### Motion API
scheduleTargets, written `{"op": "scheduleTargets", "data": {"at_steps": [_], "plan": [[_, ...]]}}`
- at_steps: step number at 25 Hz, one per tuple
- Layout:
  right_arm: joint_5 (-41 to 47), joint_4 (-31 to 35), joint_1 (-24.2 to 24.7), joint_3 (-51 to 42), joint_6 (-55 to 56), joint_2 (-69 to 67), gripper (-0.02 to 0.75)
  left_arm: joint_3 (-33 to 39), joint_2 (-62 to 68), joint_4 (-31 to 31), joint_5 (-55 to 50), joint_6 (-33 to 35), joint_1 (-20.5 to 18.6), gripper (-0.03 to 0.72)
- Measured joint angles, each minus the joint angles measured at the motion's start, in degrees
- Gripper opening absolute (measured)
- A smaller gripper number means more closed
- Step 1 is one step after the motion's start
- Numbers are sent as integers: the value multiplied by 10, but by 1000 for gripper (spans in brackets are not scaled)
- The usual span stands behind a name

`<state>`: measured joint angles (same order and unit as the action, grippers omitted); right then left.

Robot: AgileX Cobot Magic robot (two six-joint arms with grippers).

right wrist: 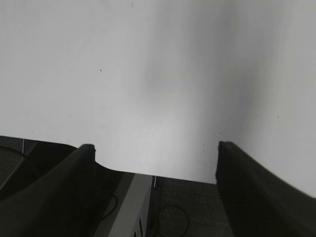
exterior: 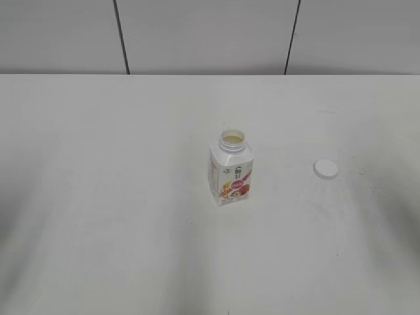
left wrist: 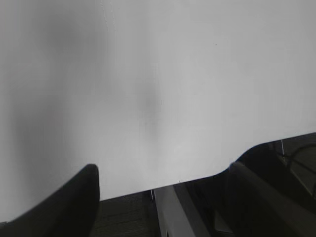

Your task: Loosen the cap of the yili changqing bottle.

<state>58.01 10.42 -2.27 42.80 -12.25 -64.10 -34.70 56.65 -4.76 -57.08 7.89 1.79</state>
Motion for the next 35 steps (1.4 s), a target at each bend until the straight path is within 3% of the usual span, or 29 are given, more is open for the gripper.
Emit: {"op": "scheduleTargets", "data": {"at_steps": [13, 23, 35], "plan": [[-5, 1, 0, -113, -1, 147, 592, 42, -141, -7, -29, -14, 0, 489], [-10, 1, 0, -118, -1, 306, 592, 42, -237, -7, -31, -14, 0, 489], [47, -3, 0, -134, 14, 386, 591, 43, -367, -7, -33, -14, 0, 489]]}}
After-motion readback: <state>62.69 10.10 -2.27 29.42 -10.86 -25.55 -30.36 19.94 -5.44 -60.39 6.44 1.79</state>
